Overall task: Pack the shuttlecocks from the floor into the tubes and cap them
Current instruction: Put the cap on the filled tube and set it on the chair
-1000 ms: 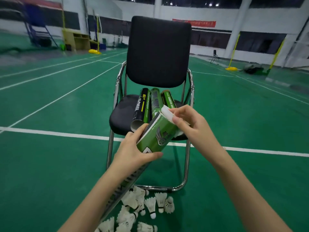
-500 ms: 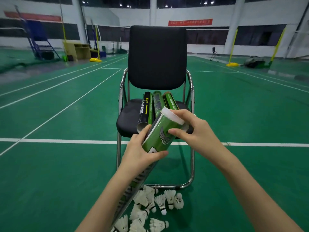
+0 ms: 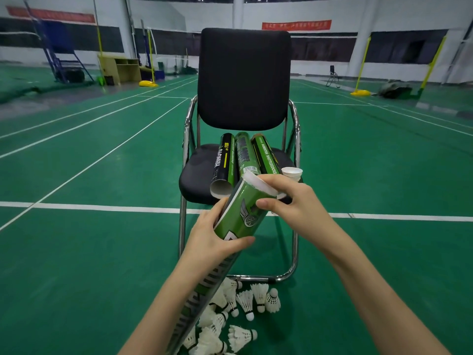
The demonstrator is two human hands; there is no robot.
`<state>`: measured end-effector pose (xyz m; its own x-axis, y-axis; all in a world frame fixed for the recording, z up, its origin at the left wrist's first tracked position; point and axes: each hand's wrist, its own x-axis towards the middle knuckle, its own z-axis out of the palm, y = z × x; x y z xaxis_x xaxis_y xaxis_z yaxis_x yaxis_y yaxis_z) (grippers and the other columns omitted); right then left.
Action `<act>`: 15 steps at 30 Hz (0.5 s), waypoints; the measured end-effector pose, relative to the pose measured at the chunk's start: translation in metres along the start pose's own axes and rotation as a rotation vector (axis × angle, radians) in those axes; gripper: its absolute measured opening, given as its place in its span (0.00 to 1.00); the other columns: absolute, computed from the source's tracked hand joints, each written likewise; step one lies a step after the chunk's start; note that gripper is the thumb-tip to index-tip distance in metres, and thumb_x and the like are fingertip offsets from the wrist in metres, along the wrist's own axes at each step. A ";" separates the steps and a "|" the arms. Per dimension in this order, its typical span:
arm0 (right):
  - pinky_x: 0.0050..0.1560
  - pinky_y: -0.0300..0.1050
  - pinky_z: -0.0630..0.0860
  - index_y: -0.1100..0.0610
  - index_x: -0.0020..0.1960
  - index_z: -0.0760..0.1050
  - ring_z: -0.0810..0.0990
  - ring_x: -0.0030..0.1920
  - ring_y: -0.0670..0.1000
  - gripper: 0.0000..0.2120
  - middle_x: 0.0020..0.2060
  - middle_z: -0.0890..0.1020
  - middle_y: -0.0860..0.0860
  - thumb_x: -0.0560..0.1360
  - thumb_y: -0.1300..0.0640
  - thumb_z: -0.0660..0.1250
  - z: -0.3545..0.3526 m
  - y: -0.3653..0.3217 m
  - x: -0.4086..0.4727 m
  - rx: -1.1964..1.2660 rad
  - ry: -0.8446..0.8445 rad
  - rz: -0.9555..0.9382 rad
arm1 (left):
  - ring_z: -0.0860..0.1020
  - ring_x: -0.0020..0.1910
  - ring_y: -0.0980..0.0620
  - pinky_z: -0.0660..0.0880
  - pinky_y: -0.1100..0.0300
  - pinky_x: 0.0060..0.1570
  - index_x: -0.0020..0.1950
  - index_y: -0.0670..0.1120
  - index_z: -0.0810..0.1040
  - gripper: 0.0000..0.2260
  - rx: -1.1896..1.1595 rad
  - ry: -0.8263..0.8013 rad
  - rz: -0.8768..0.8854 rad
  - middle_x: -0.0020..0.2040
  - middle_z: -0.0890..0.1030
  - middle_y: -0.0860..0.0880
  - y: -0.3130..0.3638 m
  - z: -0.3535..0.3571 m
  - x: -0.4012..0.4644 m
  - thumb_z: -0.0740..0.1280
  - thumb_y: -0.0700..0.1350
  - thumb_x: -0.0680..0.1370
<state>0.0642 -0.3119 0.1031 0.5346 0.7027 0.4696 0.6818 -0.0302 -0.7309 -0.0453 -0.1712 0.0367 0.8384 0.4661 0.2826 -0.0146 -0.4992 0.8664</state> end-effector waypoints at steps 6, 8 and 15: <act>0.54 0.25 0.68 0.56 0.58 0.77 0.73 0.51 0.30 0.16 0.52 0.79 0.42 0.71 0.64 0.70 0.008 0.008 -0.002 -0.032 0.023 -0.012 | 0.75 0.53 0.60 0.74 0.56 0.55 0.55 0.77 0.63 0.32 0.018 0.008 0.003 0.55 0.75 0.56 -0.004 -0.001 -0.005 0.74 0.61 0.57; 0.53 0.23 0.66 0.57 0.58 0.77 0.72 0.51 0.28 0.16 0.51 0.78 0.40 0.71 0.64 0.70 0.010 0.009 -0.004 -0.046 0.026 -0.028 | 0.75 0.52 0.60 0.74 0.57 0.54 0.57 0.74 0.63 0.33 0.028 0.014 0.002 0.54 0.75 0.56 -0.006 -0.002 -0.006 0.75 0.60 0.58; 0.53 0.27 0.68 0.59 0.58 0.77 0.74 0.51 0.33 0.15 0.52 0.80 0.45 0.72 0.64 0.69 0.014 0.010 -0.008 -0.063 -0.015 -0.024 | 0.73 0.52 0.62 0.71 0.64 0.51 0.66 0.60 0.67 0.37 0.077 0.042 -0.004 0.51 0.73 0.57 -0.010 -0.004 -0.013 0.78 0.55 0.61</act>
<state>0.0598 -0.3078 0.0851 0.5102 0.7144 0.4789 0.7247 -0.0572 -0.6866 -0.0584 -0.1696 0.0261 0.8147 0.4979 0.2974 0.0325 -0.5513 0.8337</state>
